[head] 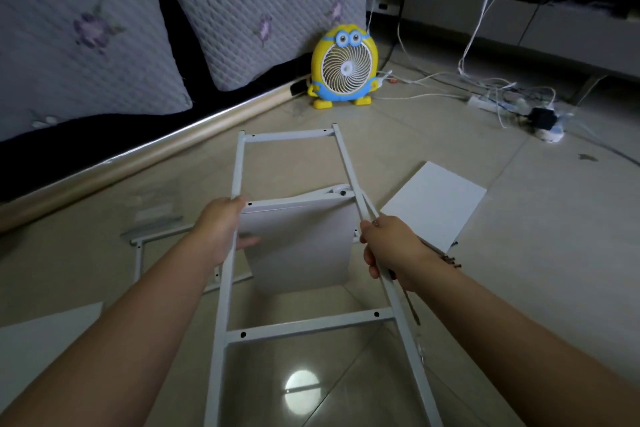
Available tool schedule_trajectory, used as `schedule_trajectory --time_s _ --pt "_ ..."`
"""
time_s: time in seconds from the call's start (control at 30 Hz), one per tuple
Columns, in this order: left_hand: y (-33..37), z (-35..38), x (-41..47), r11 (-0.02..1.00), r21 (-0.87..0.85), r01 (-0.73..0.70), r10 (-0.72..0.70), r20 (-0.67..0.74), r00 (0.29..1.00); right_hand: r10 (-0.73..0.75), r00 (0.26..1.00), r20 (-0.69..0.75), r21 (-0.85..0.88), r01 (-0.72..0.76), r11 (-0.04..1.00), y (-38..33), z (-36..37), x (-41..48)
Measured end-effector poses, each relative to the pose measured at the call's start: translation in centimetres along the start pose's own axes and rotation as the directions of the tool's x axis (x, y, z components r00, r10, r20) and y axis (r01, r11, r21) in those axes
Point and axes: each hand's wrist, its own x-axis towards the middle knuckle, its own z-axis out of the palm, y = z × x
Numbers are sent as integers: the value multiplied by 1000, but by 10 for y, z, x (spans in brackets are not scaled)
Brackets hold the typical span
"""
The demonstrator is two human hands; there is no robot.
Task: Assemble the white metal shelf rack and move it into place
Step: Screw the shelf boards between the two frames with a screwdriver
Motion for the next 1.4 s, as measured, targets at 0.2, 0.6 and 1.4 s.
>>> schedule_trajectory --time_s 0.2,0.6,1.4 --pt "-1 5 9 999 35 18 -16 -52 999 -20 1000 -6 30 20 999 4 0 1" --pt "-5 4 23 984 179 -2 17 -84 996 -44 992 119 141 27 990 17 -11 13" --pt "-23 31 -14 -322 925 -203 558 359 748 -72 984 -163 -723 -69 687 246 -22 197"
